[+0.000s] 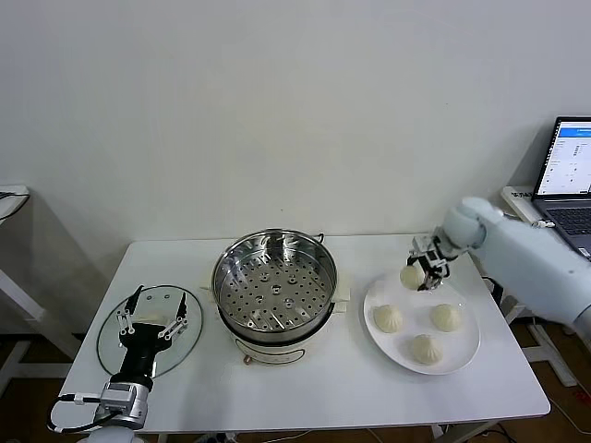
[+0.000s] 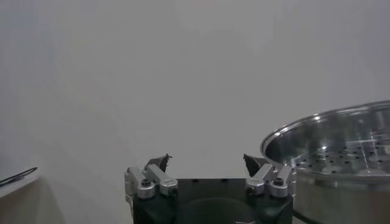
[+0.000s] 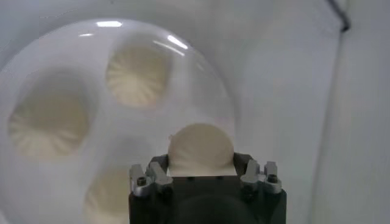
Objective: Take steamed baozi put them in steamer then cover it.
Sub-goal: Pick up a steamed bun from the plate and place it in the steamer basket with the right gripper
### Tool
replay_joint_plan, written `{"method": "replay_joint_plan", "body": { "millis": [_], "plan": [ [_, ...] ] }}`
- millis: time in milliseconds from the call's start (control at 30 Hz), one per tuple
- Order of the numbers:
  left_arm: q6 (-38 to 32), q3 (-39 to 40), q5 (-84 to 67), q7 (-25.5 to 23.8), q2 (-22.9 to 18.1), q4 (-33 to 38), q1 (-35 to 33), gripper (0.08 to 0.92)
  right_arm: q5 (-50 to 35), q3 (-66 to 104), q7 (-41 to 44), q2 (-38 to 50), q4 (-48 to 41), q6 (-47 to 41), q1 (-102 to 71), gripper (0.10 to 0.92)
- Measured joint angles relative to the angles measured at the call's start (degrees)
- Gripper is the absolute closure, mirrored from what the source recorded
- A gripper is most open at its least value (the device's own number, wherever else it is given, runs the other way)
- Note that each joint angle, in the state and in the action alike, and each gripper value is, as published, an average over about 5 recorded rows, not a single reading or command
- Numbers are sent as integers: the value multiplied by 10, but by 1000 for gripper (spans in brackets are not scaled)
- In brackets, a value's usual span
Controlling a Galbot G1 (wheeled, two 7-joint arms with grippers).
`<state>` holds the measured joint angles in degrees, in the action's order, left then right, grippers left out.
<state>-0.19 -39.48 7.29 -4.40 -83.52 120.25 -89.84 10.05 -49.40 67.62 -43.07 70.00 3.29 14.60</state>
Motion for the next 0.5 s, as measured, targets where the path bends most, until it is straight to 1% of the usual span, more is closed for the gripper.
{"method": "replay_joint_plan", "body": {
  "millis": [233, 500],
  "plan": [
    [0, -6, 0, -4, 6, 1, -1, 177, -39, -95, 20, -14, 69, 103, 139, 313],
    [1, -11, -2, -8, 11, -1, 1, 177, -52, -170, 22, -92, 105, 193, 238, 313]
  ]
}}
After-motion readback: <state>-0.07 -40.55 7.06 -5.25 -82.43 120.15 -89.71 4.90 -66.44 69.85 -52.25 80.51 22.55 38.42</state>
